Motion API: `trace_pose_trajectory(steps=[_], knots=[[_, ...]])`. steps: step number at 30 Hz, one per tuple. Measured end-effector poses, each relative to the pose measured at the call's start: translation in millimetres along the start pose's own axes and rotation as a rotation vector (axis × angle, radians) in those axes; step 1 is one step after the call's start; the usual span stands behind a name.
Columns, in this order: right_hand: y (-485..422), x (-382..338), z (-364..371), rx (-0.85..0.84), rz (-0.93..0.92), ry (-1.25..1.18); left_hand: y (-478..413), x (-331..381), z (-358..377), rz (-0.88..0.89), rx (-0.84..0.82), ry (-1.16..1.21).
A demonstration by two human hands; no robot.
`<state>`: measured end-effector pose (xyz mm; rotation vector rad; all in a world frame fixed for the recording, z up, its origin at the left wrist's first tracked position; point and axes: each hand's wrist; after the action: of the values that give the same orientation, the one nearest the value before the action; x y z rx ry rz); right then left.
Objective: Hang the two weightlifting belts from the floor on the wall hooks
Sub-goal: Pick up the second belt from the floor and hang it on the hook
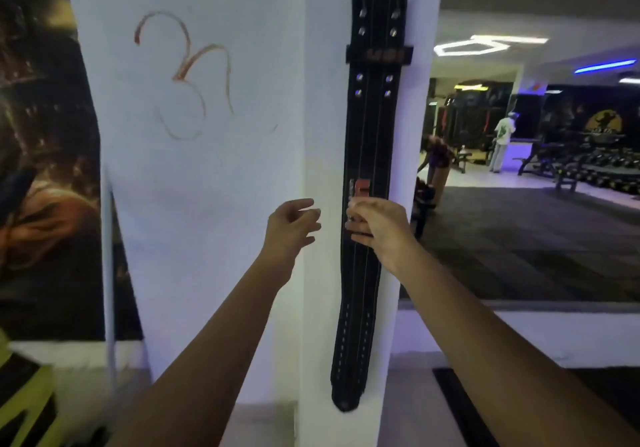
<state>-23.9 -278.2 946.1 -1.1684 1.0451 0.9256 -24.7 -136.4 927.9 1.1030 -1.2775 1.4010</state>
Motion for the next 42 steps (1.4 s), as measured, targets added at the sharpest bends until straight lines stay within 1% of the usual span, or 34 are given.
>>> trace_pose_trajectory(steps=[7,13,17,20,23,27,31,33,35,37,39,42], knots=[[66,138,45,-0.141,0.293,0.05,63,-126,-68,-0.266,0.148,-0.008],[126,258,92,-0.295,0.577,0.117,125,-248,-128,-0.586,0.281,-0.011],[163,348,124,-0.365,0.747,0.163,160,-332,-167,-0.762,0.394,-0.006],[187,429,144,-0.392,0.843,0.22,179,-411,-194,-0.896,0.467,-0.016],[210,526,155,-0.416,0.949,0.272,200,-505,-213,-1.01,0.533,-0.004],[249,667,149,-0.366,1.088,0.352,228,-641,-222,-1.171,0.567,0.034],[296,802,121,-0.316,1.175,0.476,255,-771,-217,-1.301,0.615,0.09],[317,861,105,-0.296,1.191,0.527,264,-826,-215,-1.322,0.625,0.105],[334,905,93,-0.288,1.215,0.547,269,-869,-213,-1.345,0.626,0.121],[350,942,86,-0.329,1.229,0.574,272,-898,-213,-1.356,0.633,0.134],[362,962,80,-0.449,1.197,0.637,277,-914,-212,-1.37,0.634,0.14],[362,966,81,-0.557,1.098,0.766,281,-921,-214,-1.386,0.631,0.136]])
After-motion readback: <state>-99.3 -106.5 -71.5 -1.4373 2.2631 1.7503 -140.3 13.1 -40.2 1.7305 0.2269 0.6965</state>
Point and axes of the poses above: each hand's wrist, its own y-axis away from the middle knuckle, its own z-axis out of the palm, x = y × z, and after that the axes turned 6 degrees about -z, right-handed
